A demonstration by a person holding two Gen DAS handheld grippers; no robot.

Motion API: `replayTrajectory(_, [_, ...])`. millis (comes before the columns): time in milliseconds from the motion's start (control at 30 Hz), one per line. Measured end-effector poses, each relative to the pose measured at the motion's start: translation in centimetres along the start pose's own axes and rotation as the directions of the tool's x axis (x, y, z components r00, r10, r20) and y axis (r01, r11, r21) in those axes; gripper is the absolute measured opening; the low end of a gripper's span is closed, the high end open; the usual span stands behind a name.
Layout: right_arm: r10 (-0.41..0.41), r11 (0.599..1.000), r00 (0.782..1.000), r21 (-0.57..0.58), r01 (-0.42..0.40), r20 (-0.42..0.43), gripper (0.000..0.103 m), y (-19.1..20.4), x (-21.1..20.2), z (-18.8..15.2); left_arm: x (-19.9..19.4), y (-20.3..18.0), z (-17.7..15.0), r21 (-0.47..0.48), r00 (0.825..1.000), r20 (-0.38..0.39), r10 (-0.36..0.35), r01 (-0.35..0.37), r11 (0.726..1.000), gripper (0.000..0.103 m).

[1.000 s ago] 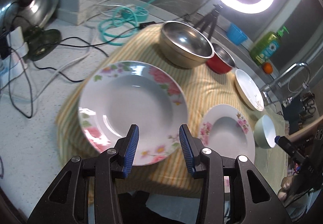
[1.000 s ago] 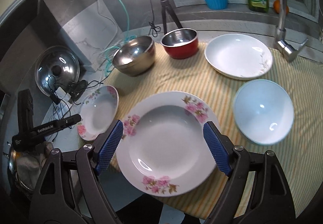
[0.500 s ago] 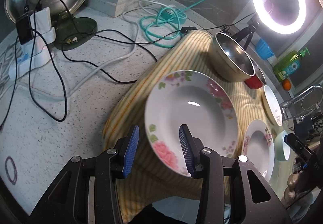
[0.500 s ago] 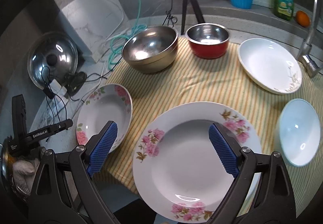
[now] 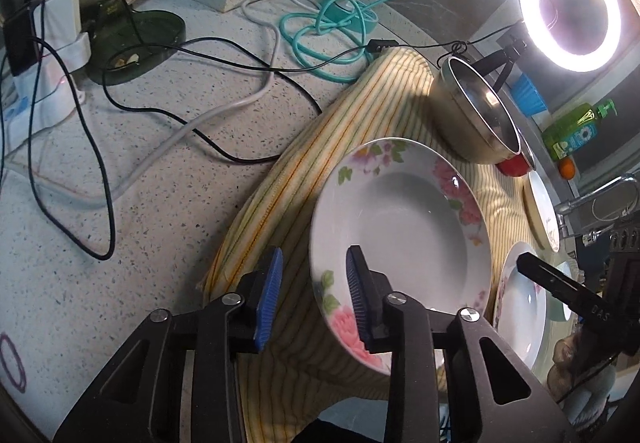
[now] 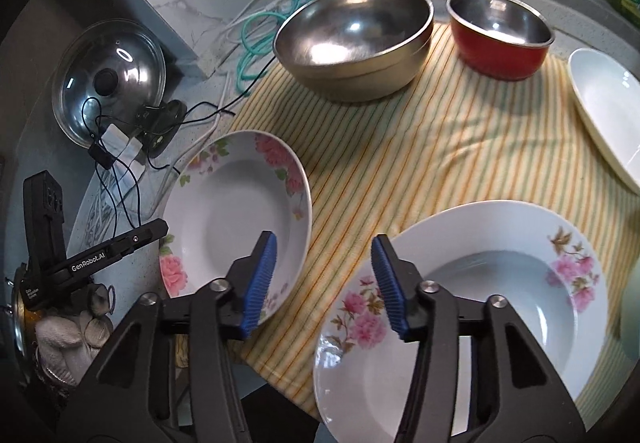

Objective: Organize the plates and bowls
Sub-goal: 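Move the left tool to the pink-rose plate and grasp its rim, then lift the pink-rose plate with the left tool and lower it onto the pink-blossom plate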

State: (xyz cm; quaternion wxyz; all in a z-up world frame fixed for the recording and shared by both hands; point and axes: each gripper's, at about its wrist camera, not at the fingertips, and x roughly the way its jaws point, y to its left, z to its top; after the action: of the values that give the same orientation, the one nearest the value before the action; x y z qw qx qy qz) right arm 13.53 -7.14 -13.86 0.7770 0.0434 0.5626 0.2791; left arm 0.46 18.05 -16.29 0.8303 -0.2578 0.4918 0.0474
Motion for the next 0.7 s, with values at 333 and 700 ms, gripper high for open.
replayTrajectory(333, [0.026, 0.999, 0.998, 0.047, -0.024, -0.056, 0.029, -0.5, 2.9, 0.8, 1.3, 0.0, 0.7, 0.008, 0.999, -0.039, -0.025, 0.025, 1.0, 0.019])
replayTrajectory(700, [0.064, 0.997, 0.995, 0.048, -0.061, -0.078, 0.014, 0.4, 4.4, 1.2, 1.8, -0.2, 0.9, 0.033, 0.998, -0.055, -0.035, 0.037, 0.999, 0.016])
